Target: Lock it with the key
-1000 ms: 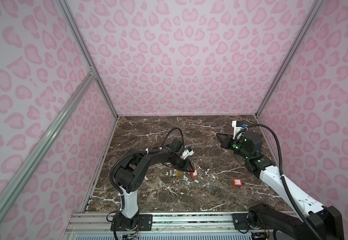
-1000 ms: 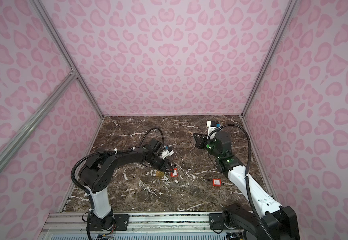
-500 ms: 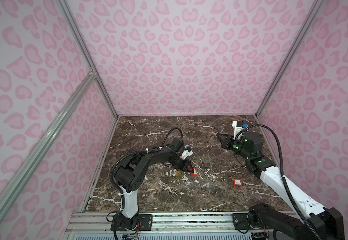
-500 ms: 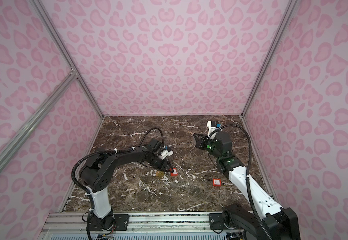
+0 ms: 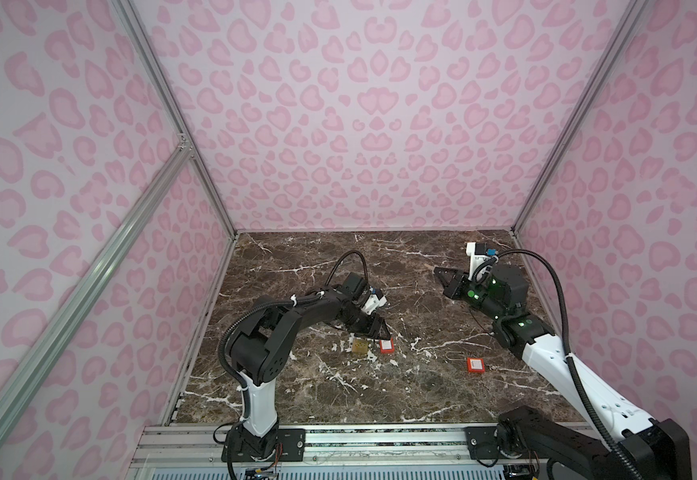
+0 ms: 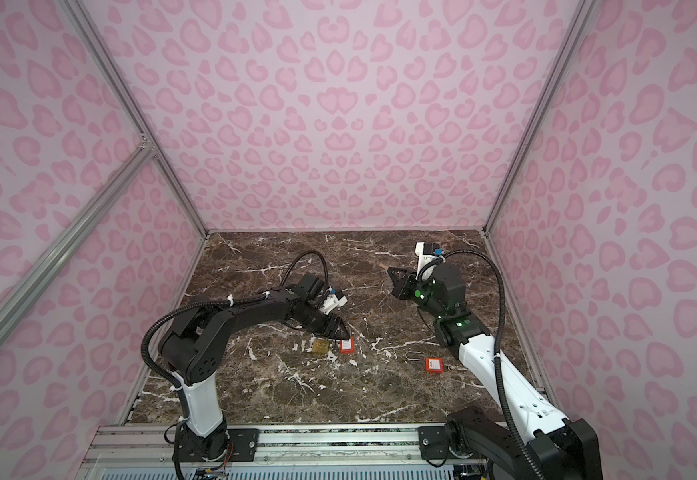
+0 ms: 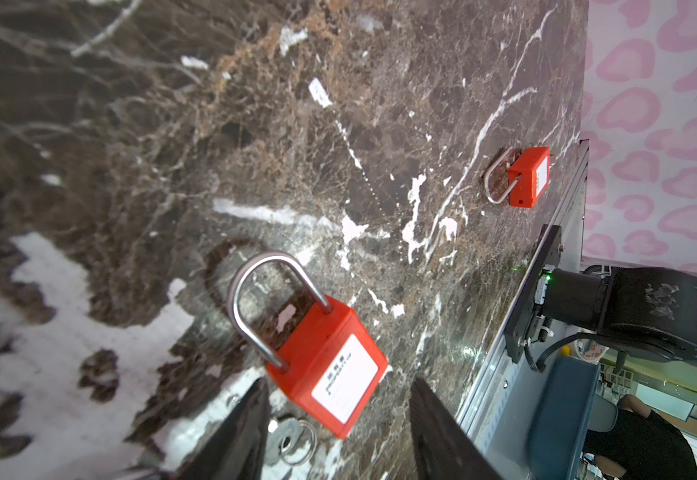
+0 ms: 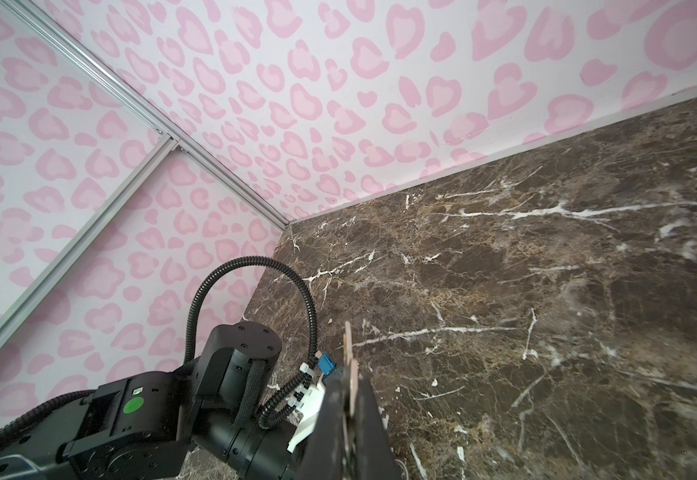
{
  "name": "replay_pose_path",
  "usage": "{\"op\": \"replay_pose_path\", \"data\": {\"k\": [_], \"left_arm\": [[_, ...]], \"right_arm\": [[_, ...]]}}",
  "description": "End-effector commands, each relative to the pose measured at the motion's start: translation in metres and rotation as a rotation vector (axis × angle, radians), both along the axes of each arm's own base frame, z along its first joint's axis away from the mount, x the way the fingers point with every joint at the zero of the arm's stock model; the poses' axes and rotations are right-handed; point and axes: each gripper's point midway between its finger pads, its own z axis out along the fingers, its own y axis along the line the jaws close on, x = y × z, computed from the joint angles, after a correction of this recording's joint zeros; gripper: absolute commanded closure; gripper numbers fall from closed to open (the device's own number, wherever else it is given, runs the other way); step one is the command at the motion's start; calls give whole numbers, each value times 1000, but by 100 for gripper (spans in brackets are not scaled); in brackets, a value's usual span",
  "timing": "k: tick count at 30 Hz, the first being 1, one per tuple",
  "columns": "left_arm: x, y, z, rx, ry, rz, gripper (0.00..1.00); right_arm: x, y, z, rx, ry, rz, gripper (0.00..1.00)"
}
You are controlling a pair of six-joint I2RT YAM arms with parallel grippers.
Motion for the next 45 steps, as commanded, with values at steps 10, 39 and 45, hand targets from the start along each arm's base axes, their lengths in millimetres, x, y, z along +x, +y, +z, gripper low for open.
{"op": "replay_pose_path", "data": {"k": [10, 39, 45], "left_arm": [[-3, -6, 6, -17, 13, -19, 43], [77, 54, 110, -128, -147, 399, 43], [65, 63, 124, -131, -158, 383, 43]], "right_arm": [[-1, -3, 0, -9, -10, 3, 100], [-70, 43, -115, -1101, -383, 275, 100], [-92, 63, -143, -1300, -503, 233, 100]]}}
